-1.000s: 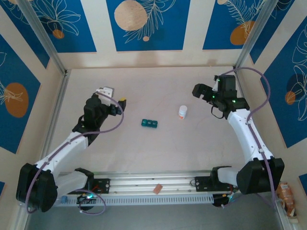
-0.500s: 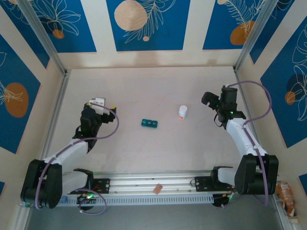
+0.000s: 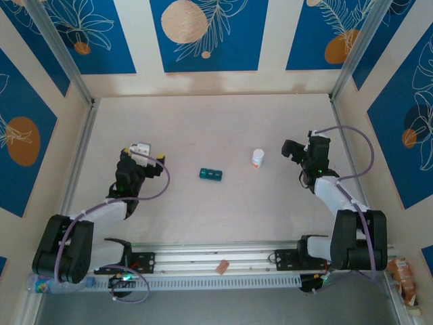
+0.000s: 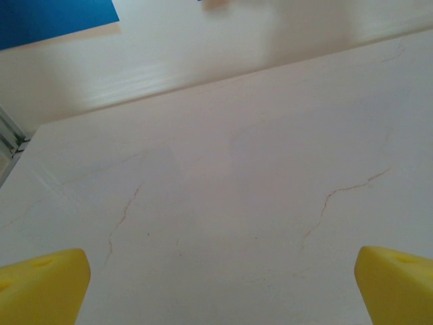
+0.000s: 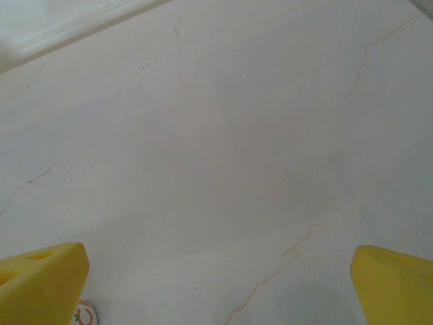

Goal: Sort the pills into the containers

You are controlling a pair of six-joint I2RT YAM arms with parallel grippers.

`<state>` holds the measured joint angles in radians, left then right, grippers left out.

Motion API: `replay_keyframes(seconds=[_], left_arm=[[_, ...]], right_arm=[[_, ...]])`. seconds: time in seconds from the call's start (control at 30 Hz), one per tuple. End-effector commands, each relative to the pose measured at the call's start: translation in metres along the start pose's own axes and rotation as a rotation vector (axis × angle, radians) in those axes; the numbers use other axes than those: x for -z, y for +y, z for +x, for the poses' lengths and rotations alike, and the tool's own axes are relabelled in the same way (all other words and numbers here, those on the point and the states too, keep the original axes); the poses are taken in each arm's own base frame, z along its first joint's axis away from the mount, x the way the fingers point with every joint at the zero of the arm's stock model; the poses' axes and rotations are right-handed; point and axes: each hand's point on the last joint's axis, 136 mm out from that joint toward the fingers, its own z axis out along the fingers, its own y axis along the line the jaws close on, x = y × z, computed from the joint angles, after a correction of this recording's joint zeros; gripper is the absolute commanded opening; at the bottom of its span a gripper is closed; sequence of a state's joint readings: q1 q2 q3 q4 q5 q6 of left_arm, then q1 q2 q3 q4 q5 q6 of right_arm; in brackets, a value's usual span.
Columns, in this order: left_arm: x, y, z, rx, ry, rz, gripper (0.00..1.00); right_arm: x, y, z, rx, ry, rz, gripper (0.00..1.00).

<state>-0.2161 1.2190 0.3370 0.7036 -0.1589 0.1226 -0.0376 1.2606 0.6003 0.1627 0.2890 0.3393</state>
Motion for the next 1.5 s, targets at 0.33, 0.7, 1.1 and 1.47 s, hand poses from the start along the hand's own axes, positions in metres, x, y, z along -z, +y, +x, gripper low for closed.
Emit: replay_keyframes(seconds=[0.33,0.7,1.1,1.47], left_arm=[[-0.020,0.008,0.024,0.006,0.004,-0.001,1.00],[-0.037,0.013,0.047,0.067,0.029,0.029,1.00],[-0.039,0.011,0.048,0.069,0.045,0.052,1.00],[-0.044,0.016,0.051,0.108,0.078,0.062,1.00]], right_arm=[[-0.022,0.037,0.018,0.219,-0.092,-0.128,0.99],[-0.007,0.027,0.014,0.188,-0.178,-0.129,0.99],[-0.019,0.020,0.017,0.172,-0.222,-0.181,0.99],[-0.034,0.036,0.028,0.241,-0.167,-0.233,0.99]])
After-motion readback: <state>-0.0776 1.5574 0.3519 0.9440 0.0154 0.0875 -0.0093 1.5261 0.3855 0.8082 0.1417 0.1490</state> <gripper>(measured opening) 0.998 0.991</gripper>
